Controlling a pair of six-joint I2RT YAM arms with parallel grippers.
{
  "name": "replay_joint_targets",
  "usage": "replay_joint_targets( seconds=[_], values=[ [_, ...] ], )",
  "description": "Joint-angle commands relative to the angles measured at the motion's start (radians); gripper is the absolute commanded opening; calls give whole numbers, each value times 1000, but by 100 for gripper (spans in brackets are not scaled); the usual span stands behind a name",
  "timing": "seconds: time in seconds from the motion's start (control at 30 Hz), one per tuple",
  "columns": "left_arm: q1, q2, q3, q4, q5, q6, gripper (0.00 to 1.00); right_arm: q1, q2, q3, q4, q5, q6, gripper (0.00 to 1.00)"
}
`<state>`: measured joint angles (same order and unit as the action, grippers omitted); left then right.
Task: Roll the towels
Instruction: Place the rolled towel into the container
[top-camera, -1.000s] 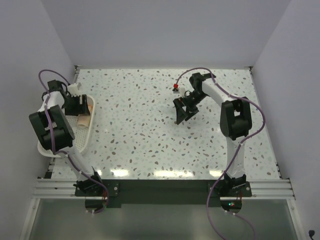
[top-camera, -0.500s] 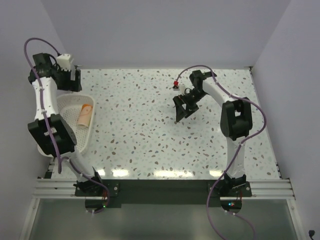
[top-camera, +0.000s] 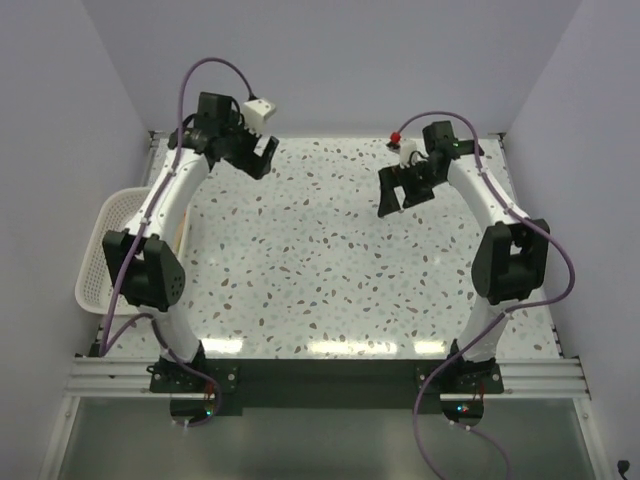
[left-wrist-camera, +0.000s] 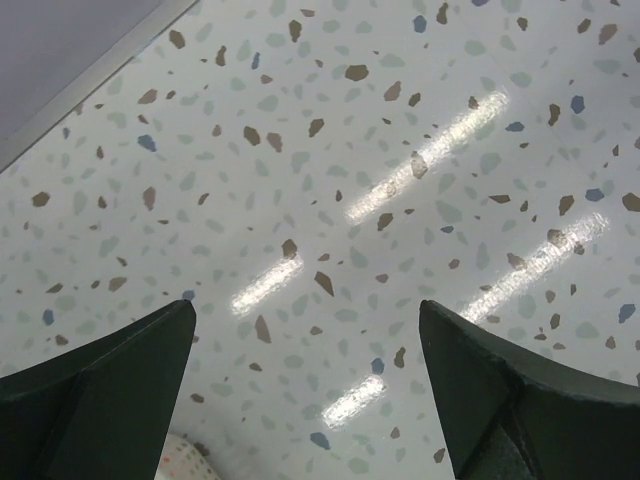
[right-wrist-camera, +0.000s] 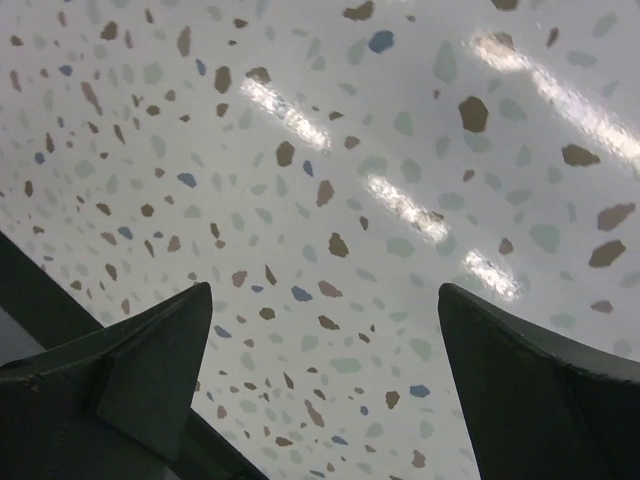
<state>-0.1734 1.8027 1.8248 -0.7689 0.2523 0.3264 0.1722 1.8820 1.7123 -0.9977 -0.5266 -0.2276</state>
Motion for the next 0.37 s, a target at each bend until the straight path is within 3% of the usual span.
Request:
replay_joint_targets(
  seconds=[0.0, 0.33],
  values=[
    [-46, 38, -71, 89, -18, -72, 100, -20, -76, -101, 91, 97, 51, 99],
    [-83, 29, -315, 232, 85, -109, 100, -20, -162, -338, 257, 108, 126, 99]
  ],
)
